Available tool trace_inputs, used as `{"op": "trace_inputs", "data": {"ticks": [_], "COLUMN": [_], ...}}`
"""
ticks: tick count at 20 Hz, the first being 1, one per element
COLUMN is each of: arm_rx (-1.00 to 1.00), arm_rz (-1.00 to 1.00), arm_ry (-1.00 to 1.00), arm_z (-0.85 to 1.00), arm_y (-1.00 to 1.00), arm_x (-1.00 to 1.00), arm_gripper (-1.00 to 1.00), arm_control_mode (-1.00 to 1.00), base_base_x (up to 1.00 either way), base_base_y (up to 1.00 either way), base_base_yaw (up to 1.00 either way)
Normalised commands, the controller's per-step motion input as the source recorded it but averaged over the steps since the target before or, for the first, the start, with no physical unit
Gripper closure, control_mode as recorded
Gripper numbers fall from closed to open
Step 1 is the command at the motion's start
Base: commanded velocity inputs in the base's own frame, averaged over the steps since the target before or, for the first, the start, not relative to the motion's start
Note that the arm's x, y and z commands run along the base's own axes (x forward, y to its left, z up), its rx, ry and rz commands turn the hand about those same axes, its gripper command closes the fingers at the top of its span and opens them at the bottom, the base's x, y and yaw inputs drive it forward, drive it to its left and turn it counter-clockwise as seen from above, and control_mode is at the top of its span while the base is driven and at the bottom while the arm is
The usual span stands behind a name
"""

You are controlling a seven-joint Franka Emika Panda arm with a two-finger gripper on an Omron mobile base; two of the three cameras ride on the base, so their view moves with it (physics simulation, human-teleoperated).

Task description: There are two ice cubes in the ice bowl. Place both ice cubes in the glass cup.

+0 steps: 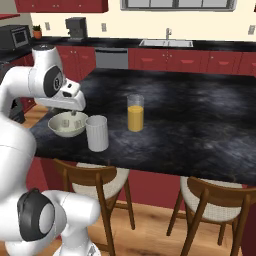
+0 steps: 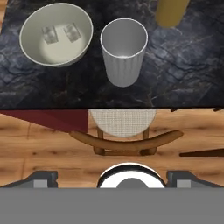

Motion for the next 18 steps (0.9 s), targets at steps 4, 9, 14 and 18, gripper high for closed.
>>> {"op": "trace_inputs", "data": {"ticks": [4, 9, 14, 18], "arm_rx": [-0.01, 0.00, 0.00, 0.00], "arm_rz": [0.00, 0.00, -0.01, -0.01], "arm_ry": [0.01, 0.03, 0.07, 0.13], "arm_z": [0.00, 0.00, -0.06, -0.17], "arm_y": [0.72, 0.96, 0.89, 0.67], "arm_x": [0.13, 0.25, 0.41, 0.50], "arm_gripper": [-1.00, -1.00, -1.00, -1.00], "arm_control_mode": [-1.00, -1.00, -1.00, -1.00], "base_base_x": [0.00, 0.00, 0.00, 0.00], "base_base_y": [0.00, 0.00, 0.00, 0.00], "base_base_yaw": [0.00, 0.00, 0.00, 0.00]}}
